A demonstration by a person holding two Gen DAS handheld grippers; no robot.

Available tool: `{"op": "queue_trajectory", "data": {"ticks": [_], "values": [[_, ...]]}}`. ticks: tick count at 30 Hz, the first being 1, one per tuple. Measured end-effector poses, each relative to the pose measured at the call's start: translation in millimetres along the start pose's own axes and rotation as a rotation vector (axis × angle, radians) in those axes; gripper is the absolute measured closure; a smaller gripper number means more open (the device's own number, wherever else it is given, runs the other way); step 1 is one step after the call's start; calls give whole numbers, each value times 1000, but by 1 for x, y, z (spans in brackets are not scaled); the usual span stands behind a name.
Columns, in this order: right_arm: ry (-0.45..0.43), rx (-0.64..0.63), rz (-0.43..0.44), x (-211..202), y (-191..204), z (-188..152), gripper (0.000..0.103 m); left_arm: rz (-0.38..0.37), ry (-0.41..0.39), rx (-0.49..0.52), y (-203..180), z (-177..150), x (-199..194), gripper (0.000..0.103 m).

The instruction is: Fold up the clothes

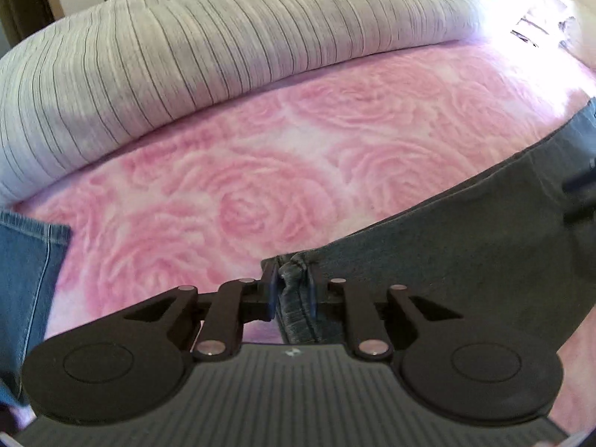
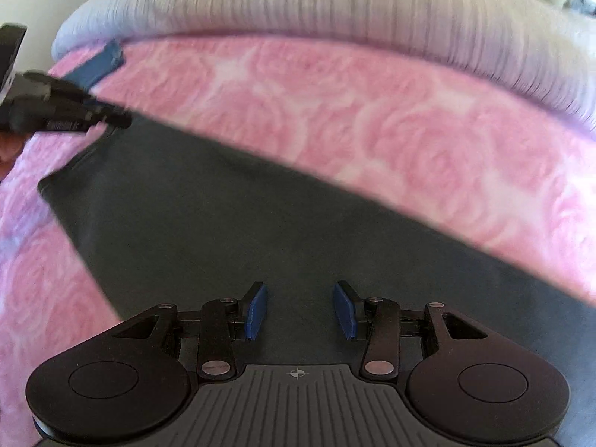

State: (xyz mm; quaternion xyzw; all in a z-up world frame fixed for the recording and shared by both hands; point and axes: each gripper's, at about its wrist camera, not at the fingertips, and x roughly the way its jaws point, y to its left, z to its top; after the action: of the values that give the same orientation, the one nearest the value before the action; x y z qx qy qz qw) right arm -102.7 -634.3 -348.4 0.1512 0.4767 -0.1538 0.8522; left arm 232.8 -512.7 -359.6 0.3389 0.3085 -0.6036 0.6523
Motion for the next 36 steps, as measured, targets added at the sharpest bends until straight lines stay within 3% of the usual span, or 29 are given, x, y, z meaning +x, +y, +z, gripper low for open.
{"op": "queue_trajectory", "data": {"ticks": [5,8,12,15,19,28,31,36], "values": [[-17,102,-2,3,-31,10,59,31,-61,-28,-3,3,-11,90],[-50,148,1,2,-39,18,59,25,3,-54,0,-2,8,89],[9,138,27,22,-41,22,59,31,43,-45,-1,5,13,86],[-23,186,43,24,-50,25,59,42,50,-32,2,5,5,78],[-36,254,52,39,-60,32,56,91,32,-40,2,-2,-20,78],[-55,337,-129,-6,-120,-26,55,16,85,132,-47,-17,-31,76],[-62,363,-192,-22,-141,-46,56,30,85,258,-58,-30,-19,72],[-104,442,-310,-65,-160,-73,55,44,107,312,-62,-37,-26,73]]}}
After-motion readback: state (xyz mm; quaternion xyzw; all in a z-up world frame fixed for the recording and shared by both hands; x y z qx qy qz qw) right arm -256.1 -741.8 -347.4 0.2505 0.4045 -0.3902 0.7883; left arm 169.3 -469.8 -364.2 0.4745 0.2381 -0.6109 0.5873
